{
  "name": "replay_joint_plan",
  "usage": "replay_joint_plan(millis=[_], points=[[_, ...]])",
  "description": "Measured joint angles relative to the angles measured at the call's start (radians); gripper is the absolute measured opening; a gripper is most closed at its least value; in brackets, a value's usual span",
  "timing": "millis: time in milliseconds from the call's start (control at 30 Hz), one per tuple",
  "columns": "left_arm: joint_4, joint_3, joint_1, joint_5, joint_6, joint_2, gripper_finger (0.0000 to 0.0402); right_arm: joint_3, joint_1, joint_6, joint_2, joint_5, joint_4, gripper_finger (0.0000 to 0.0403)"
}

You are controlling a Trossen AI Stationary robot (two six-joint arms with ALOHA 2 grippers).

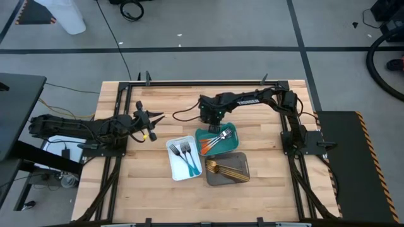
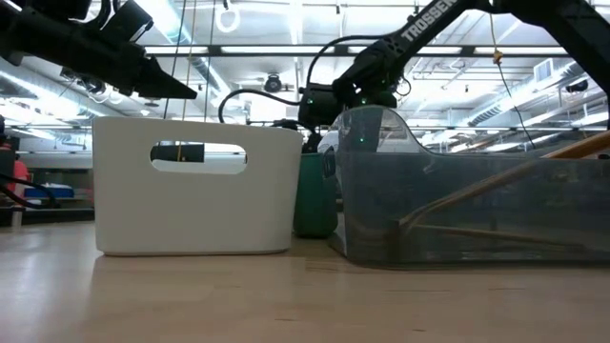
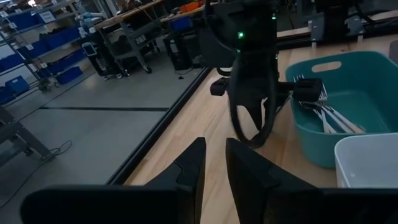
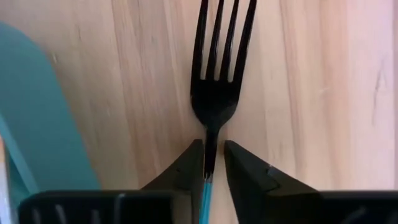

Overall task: Sort silverware by color (type)
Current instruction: Put the blue fork into the white bin

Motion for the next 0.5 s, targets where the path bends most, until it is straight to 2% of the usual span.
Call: replay_joint_plan(millis=[200,500], points=[[-0.003,0.0,0.0,0.0,0.0,0.0,0.0071,0.013,-0.012,-0.011,0.002,0.027,0.007,0.0017],[-0.005,-0.001,0.0,0.0,0.0,0.0,0.0071,0.073,-0.021,-0.018,0.006,0.047,-0.016,0.0014]])
